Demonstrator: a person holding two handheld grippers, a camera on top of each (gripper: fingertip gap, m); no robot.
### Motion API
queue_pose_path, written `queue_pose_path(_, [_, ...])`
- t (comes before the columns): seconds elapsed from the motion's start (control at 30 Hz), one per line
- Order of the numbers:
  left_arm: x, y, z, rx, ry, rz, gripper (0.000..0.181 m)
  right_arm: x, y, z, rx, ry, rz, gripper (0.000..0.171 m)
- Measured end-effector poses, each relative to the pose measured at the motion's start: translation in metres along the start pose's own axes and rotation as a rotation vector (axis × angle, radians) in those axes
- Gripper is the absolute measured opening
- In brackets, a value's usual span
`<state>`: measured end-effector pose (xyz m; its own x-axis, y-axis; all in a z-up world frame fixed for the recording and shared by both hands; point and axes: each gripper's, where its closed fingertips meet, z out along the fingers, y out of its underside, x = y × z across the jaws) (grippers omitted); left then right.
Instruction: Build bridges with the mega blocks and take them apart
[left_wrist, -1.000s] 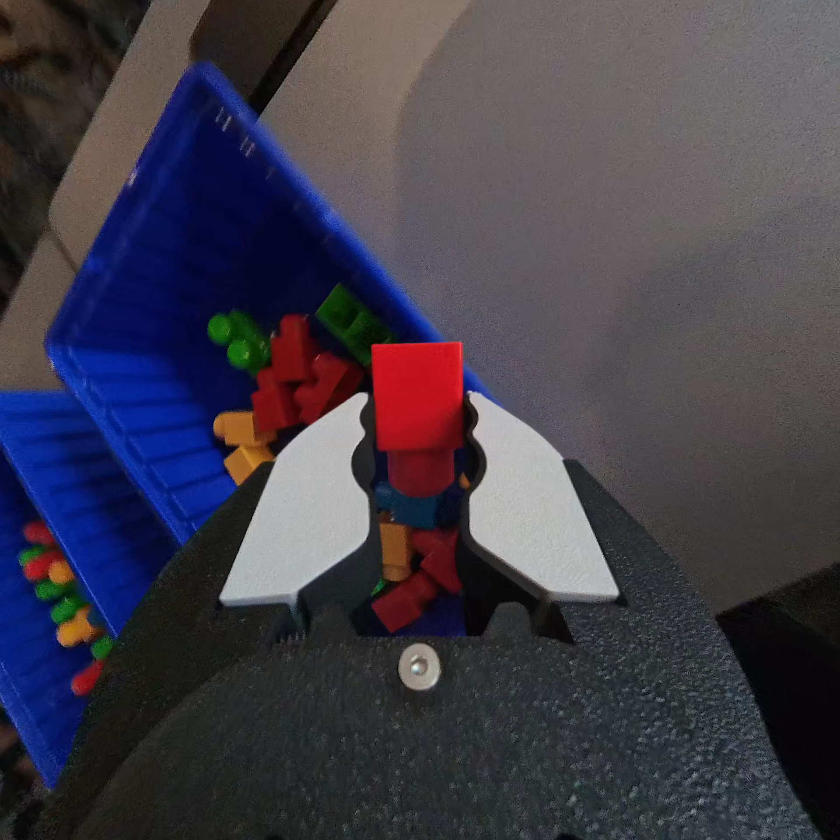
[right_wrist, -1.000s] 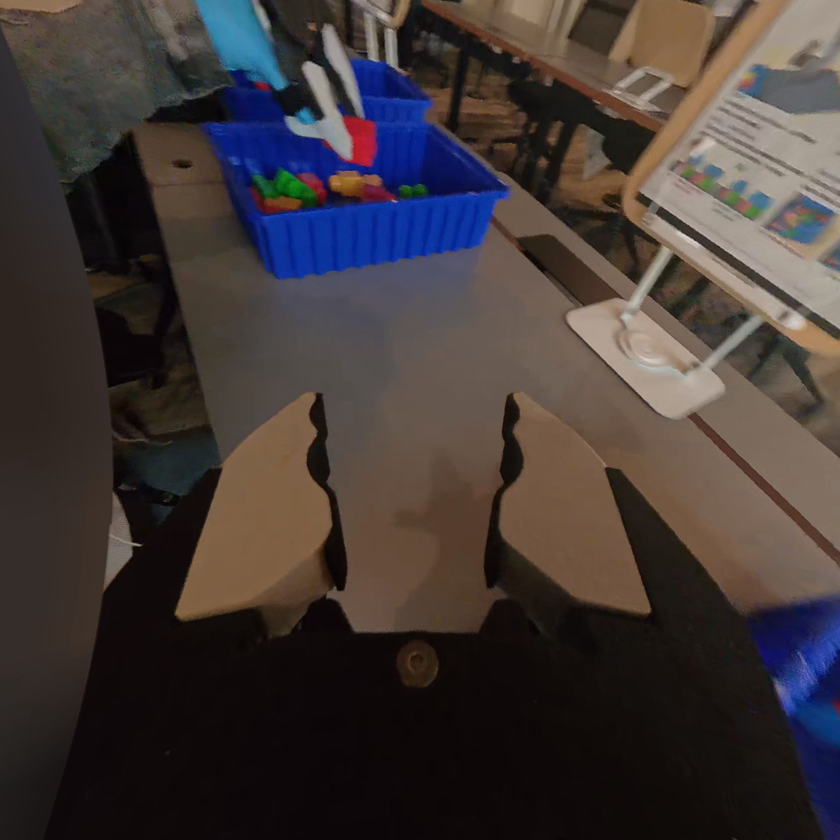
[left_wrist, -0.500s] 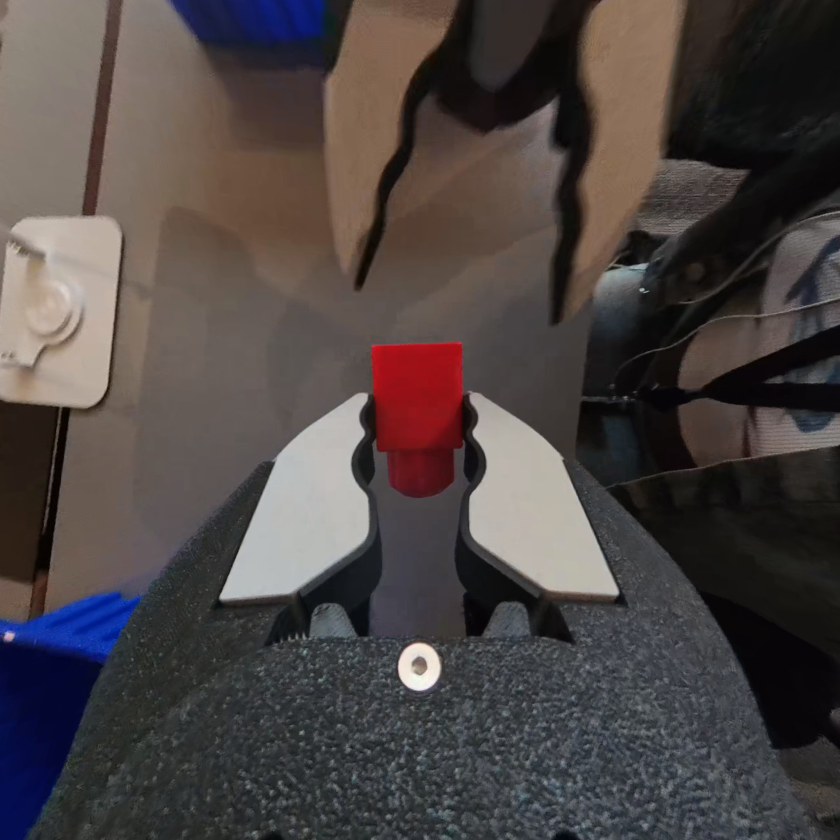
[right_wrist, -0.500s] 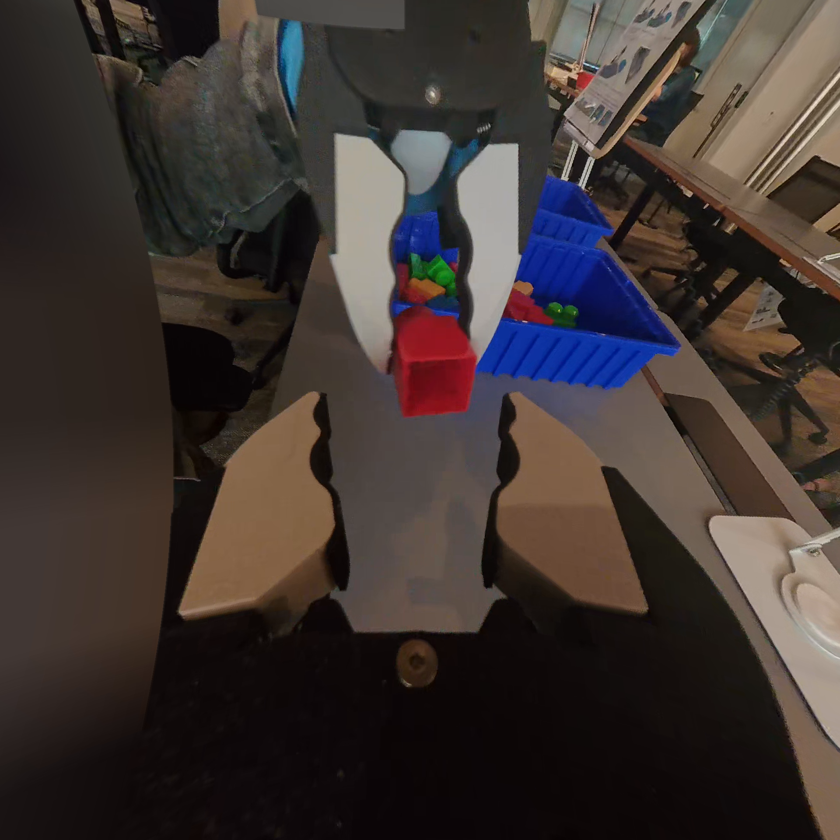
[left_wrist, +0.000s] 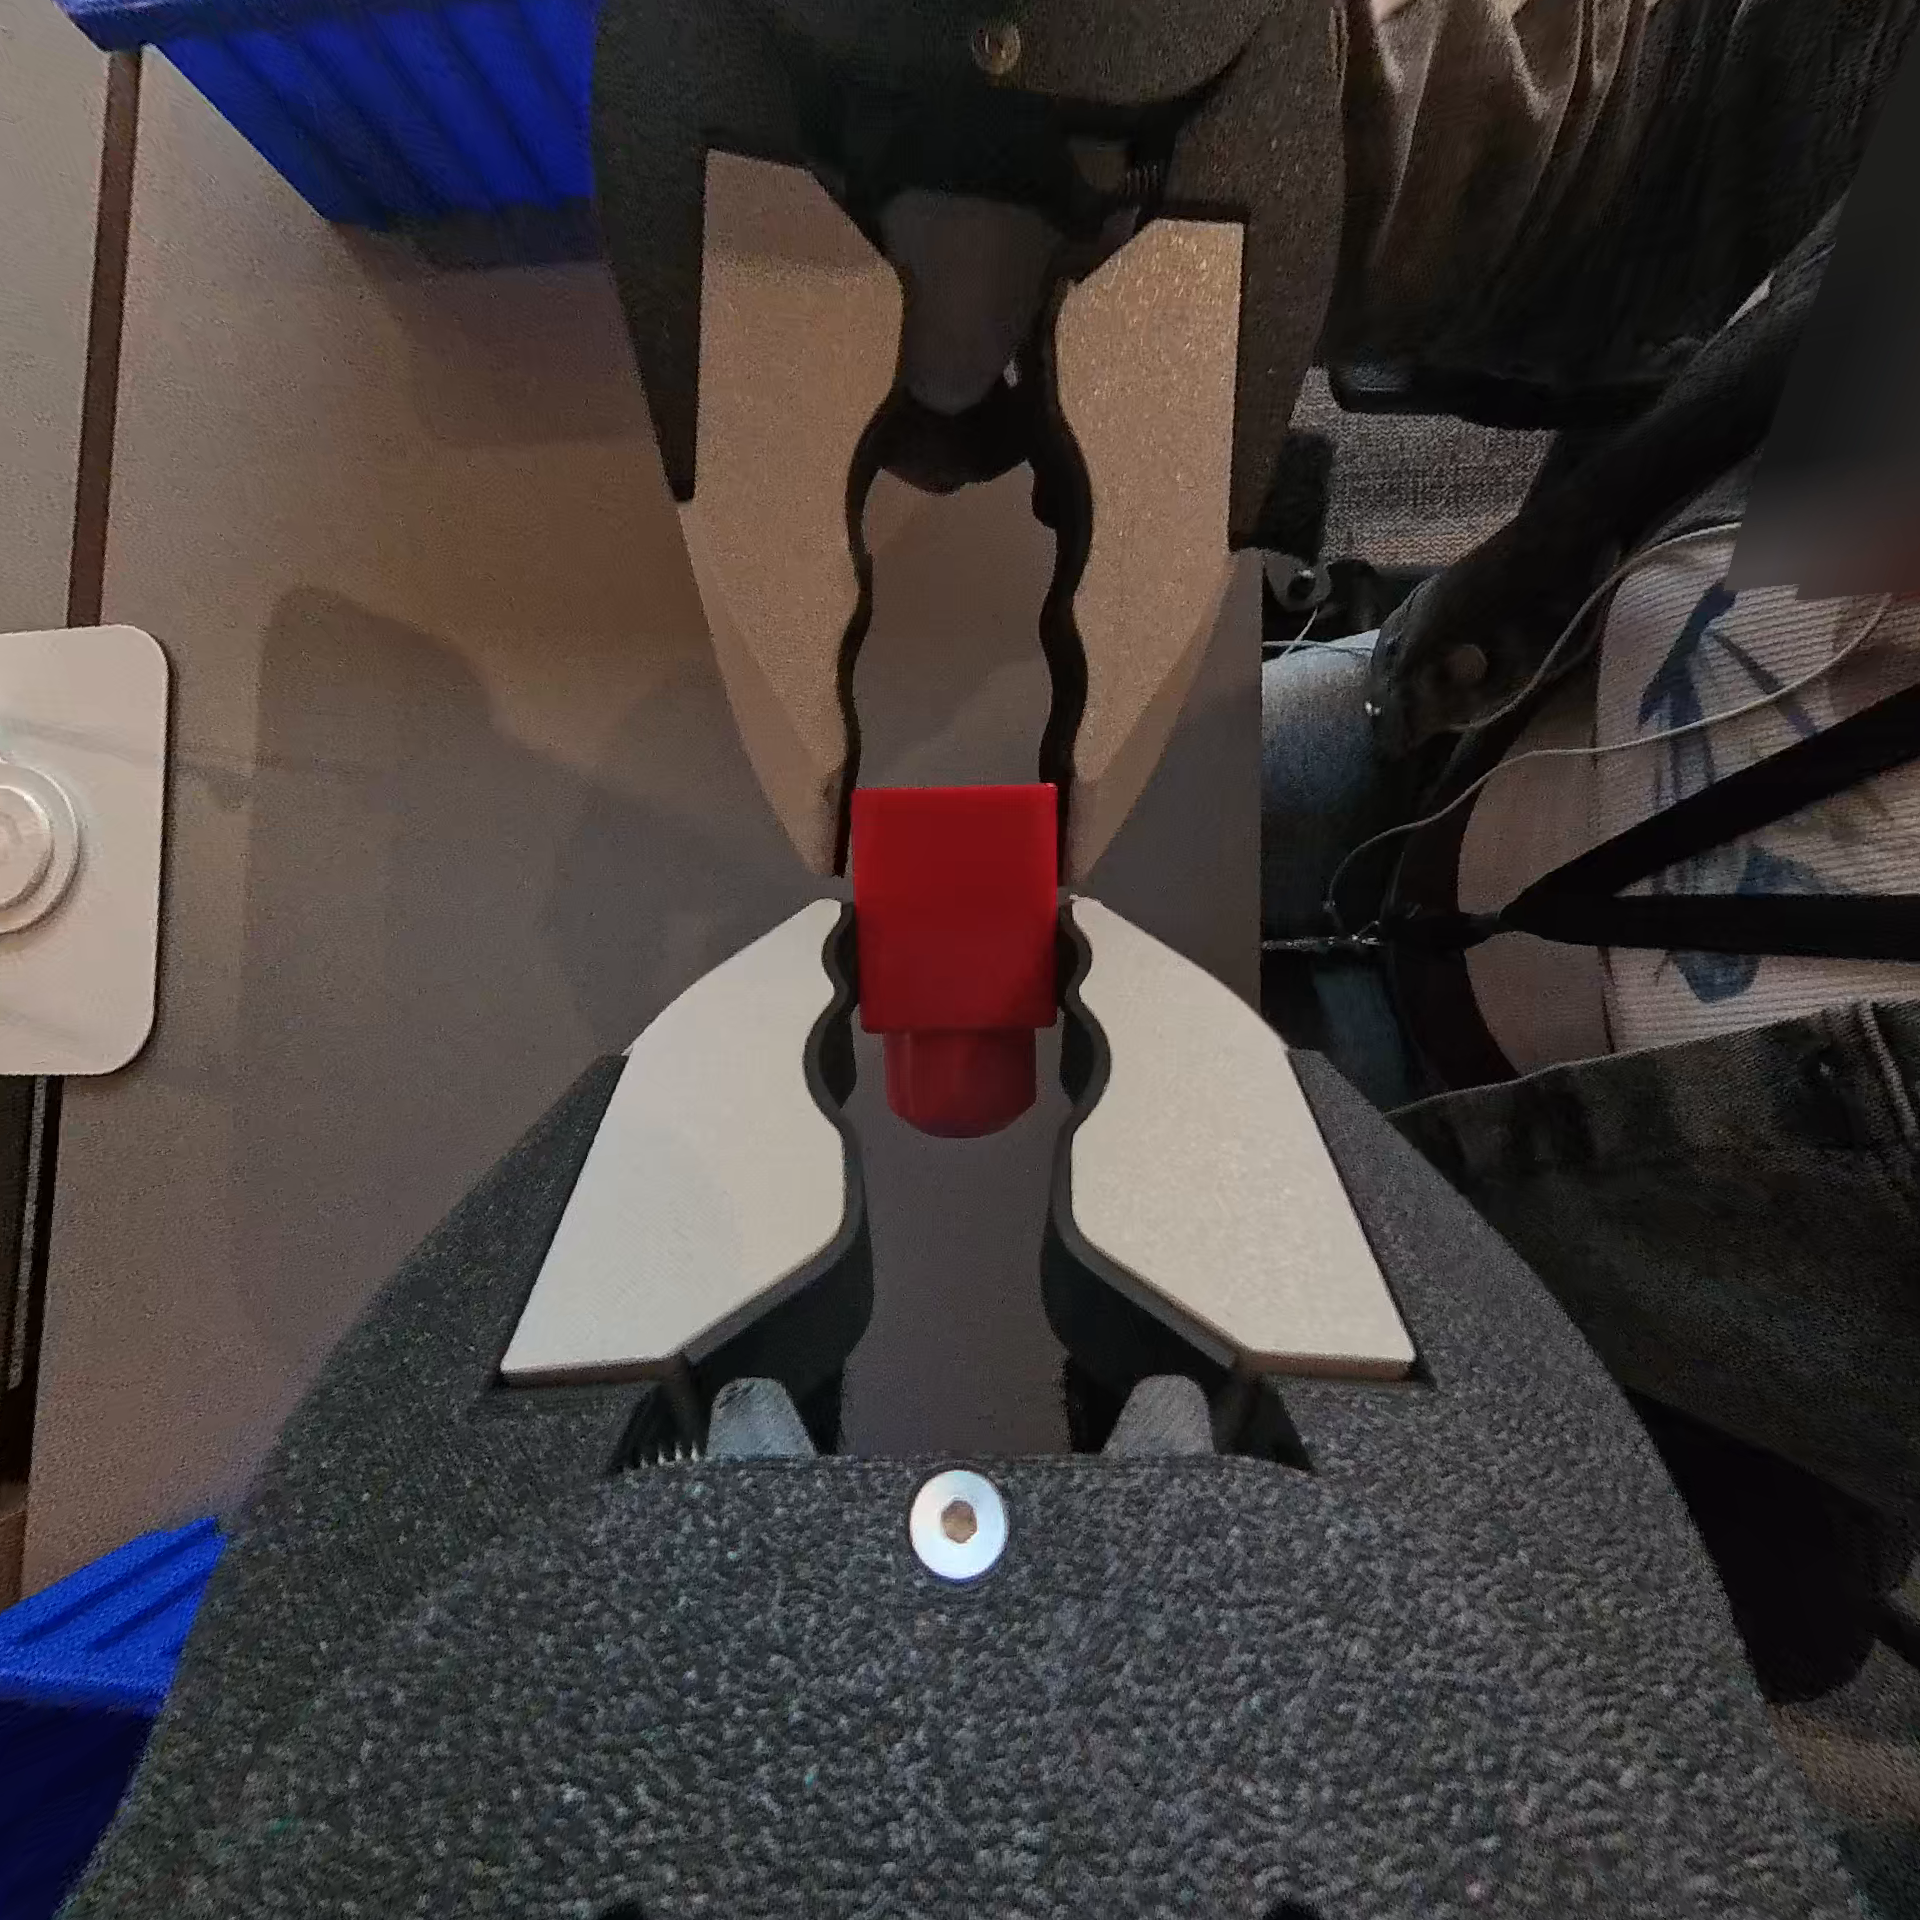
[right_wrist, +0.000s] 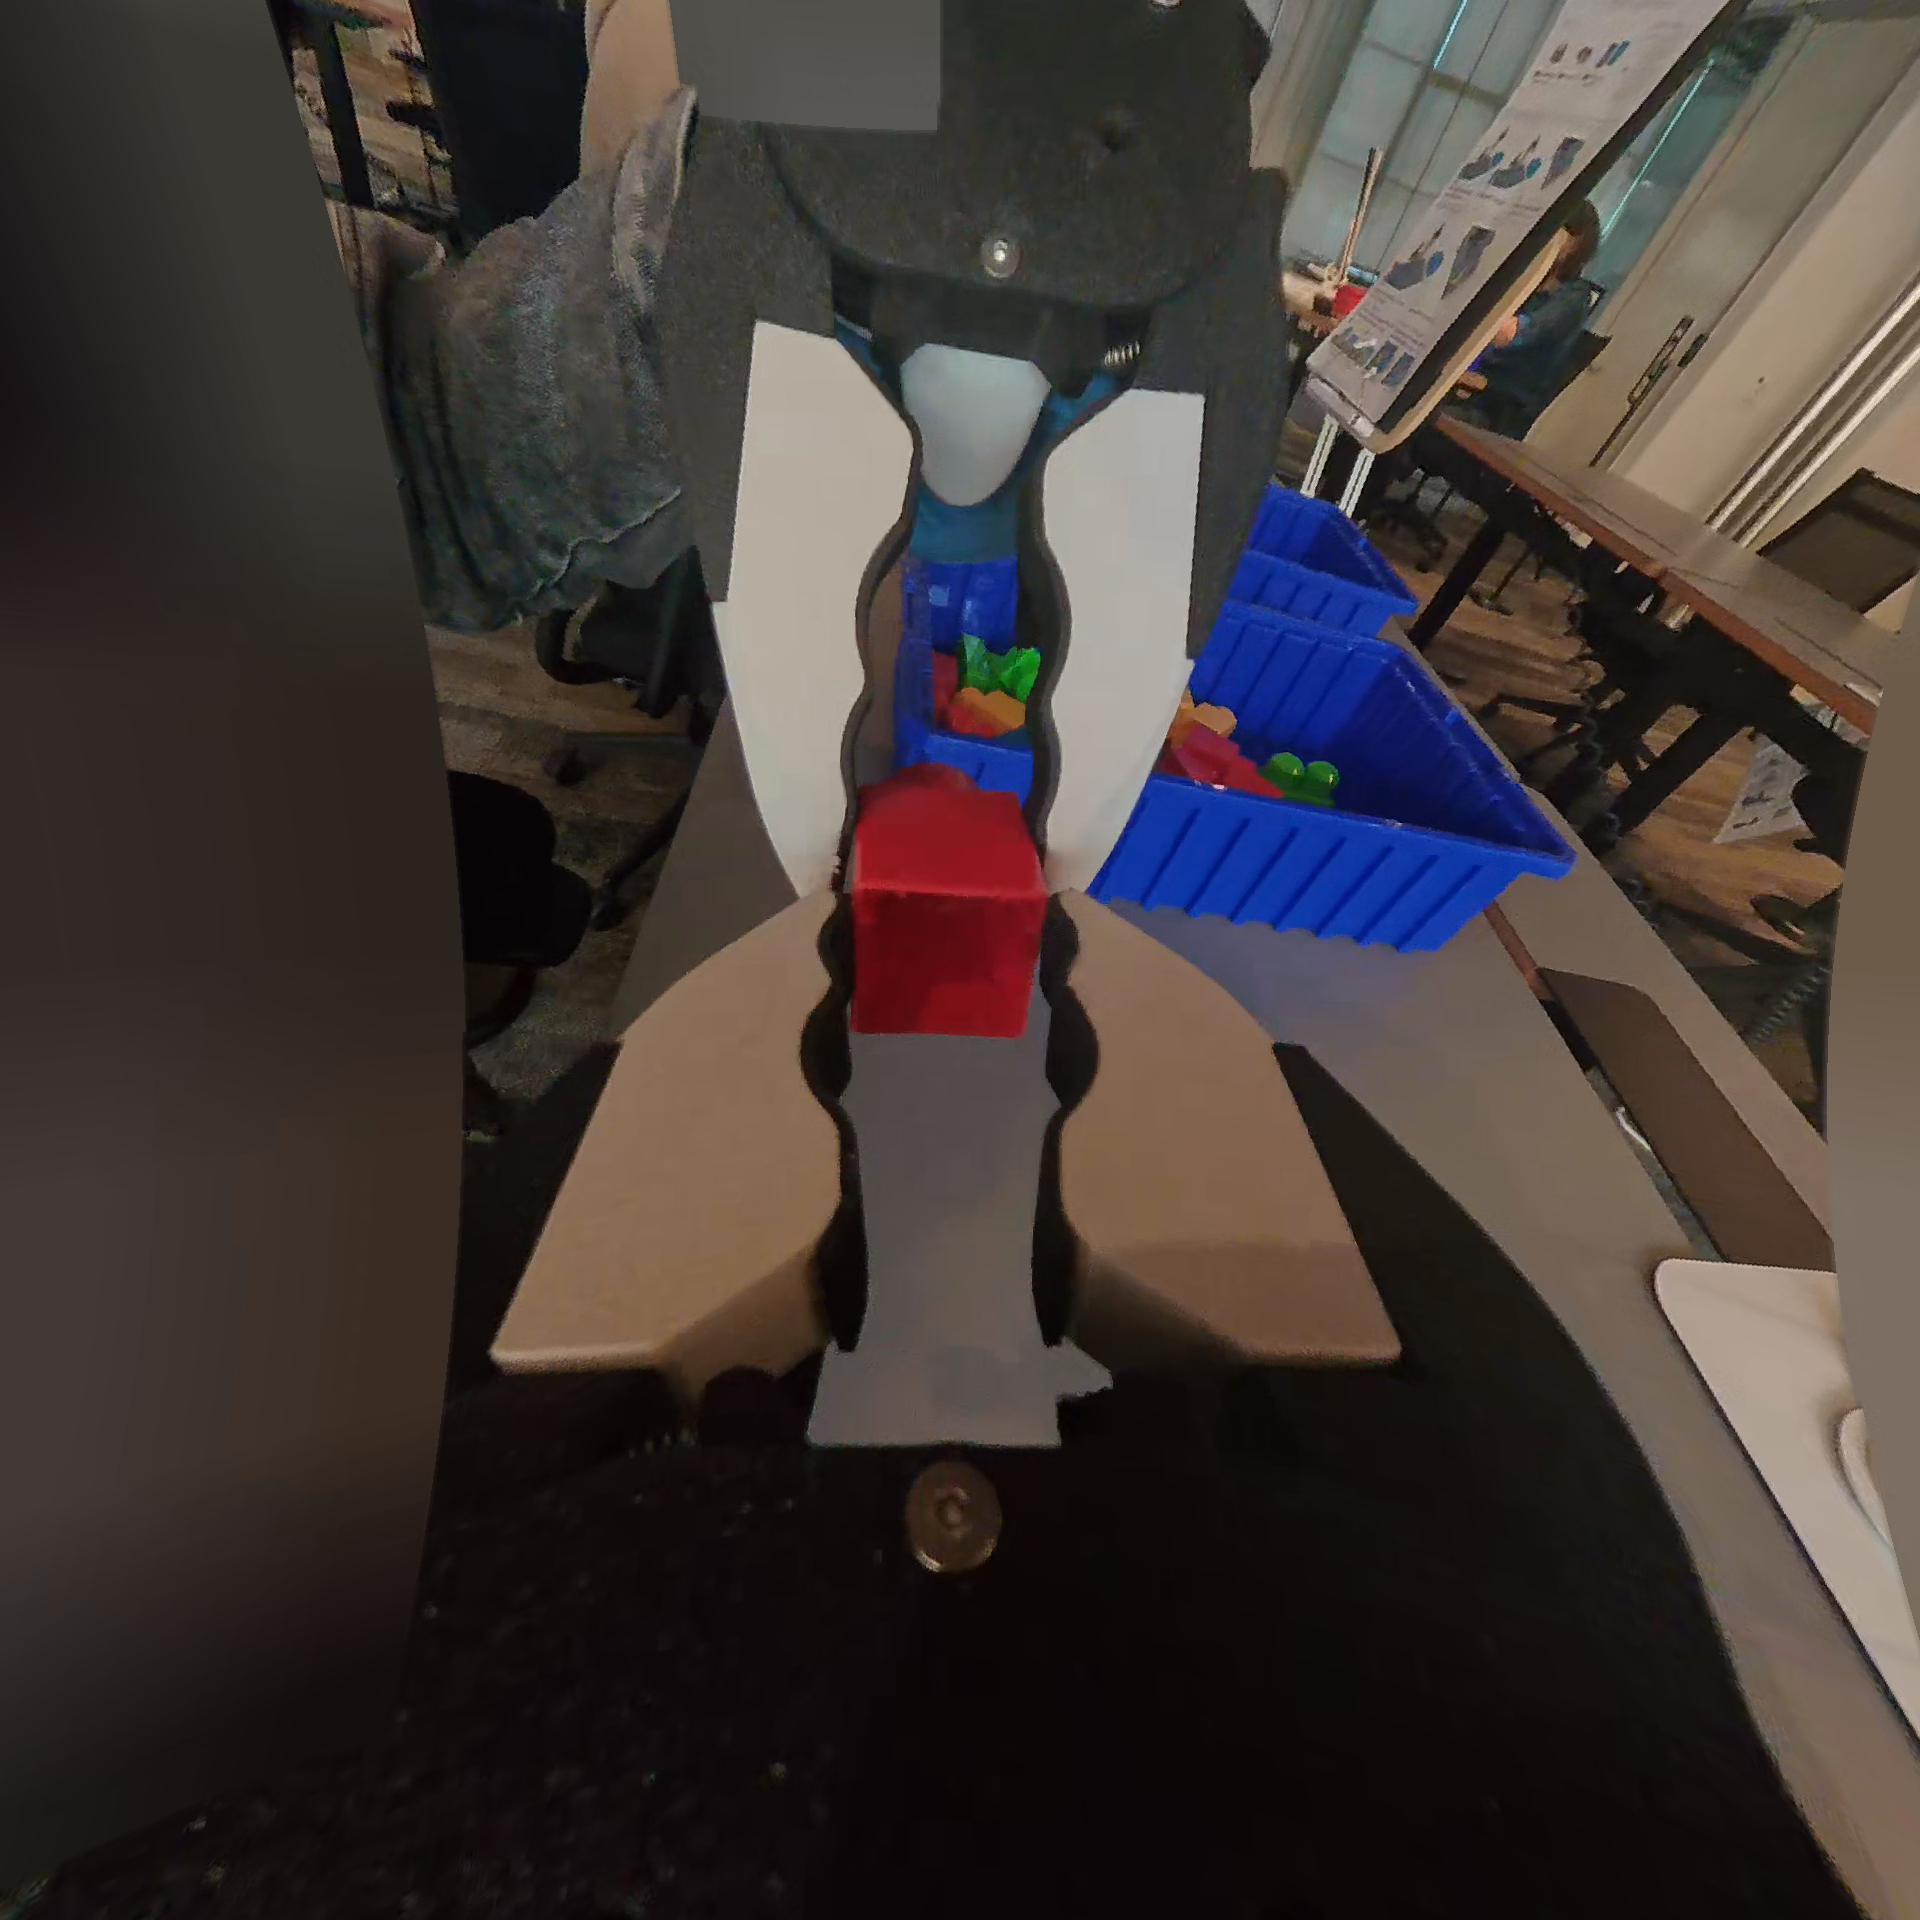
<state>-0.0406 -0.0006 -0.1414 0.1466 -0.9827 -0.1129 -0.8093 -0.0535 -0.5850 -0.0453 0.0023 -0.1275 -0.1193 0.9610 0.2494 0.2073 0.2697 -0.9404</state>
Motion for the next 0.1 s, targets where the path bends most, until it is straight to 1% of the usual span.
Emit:
queue_pose_path(0.07, [0.0007,-0.0071,-0.0035,0.068,0.015,-0.033,0.036,0.0012,-0.0046,-0.0039,0.06,0.001,0.02,0.033])
queue_pose_path(0.1, [-0.0009,-0.0106,-0.0068,0.119,0.014,-0.062,0.04,0.004,-0.0086,-0.008,0.105,0.015,0.036,0.033])
